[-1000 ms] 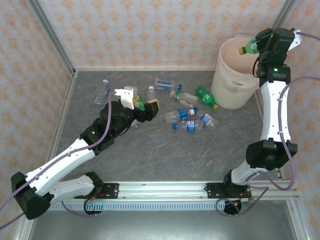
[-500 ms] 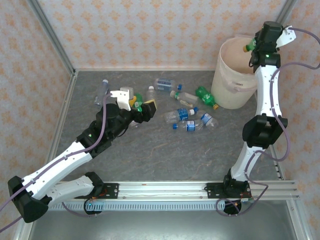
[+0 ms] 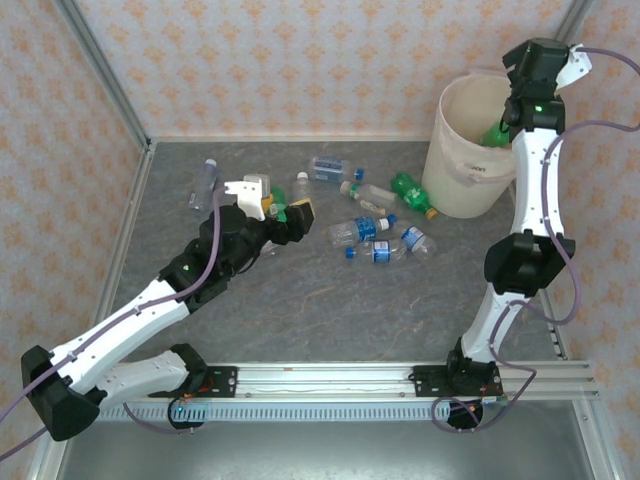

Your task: Put the plastic bottles in the bin

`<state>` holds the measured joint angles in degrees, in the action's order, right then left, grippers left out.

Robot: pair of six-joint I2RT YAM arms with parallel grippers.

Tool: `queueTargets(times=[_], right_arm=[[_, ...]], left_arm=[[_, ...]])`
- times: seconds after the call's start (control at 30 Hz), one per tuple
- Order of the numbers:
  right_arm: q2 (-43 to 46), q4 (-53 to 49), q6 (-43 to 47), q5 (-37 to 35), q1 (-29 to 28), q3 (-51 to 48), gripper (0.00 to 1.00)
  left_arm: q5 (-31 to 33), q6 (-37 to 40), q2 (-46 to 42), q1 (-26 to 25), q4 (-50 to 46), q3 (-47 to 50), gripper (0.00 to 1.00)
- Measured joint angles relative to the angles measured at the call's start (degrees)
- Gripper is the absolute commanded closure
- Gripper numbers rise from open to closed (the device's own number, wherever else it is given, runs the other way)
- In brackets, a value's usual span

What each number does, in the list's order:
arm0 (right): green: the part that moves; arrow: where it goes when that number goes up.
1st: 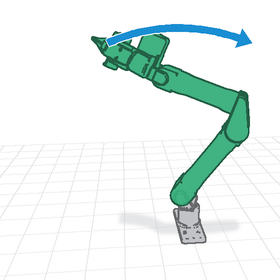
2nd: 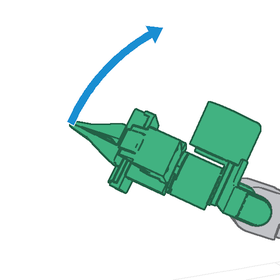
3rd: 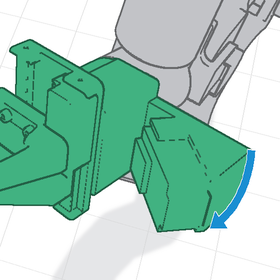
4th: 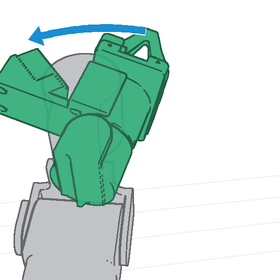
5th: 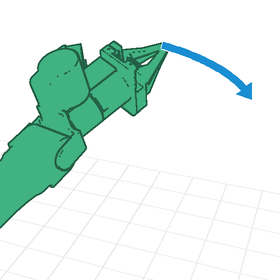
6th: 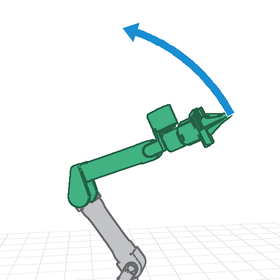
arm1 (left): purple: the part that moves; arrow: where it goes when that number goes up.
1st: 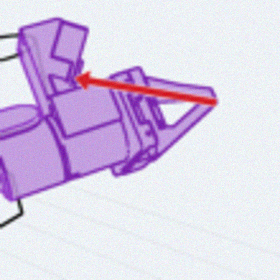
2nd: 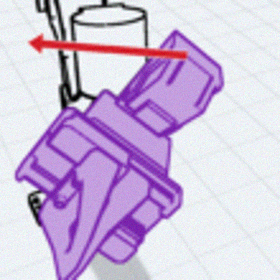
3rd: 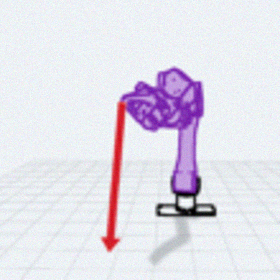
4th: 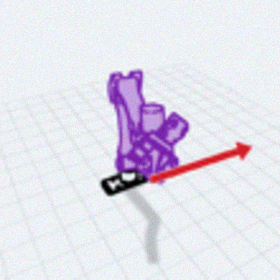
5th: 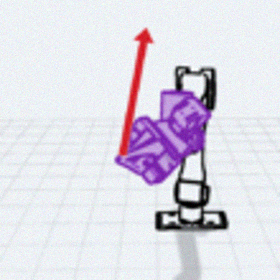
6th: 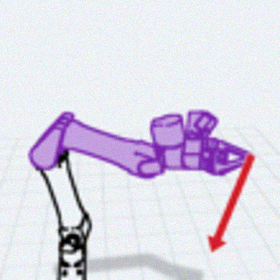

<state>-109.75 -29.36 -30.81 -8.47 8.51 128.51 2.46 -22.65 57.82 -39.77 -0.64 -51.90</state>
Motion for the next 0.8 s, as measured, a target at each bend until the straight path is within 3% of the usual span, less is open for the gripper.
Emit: queueTargets(times=[0.23, 0.47, 0.8], right_arm=[[9.86, -0.11, 0.66, 2.58, -2.54, -6.58, 0.0], [23.1, 3.15, 0.59, 6.69, -5.97, -21.86, 0.0], [33.14, 6.47, 2.47, 18.01, -7.61, -36.33, 0.0]], left_arm=[[1.95, -1.05, 3.23, 0.0, -1.2, -0.02, 0.01], [6.4, -1.7, 4.7, 0.85, -3.02, -0.02, 0.01], [7.48, -3.04, 8.24, 14.47, -9.62, -2.91, 0.01]])
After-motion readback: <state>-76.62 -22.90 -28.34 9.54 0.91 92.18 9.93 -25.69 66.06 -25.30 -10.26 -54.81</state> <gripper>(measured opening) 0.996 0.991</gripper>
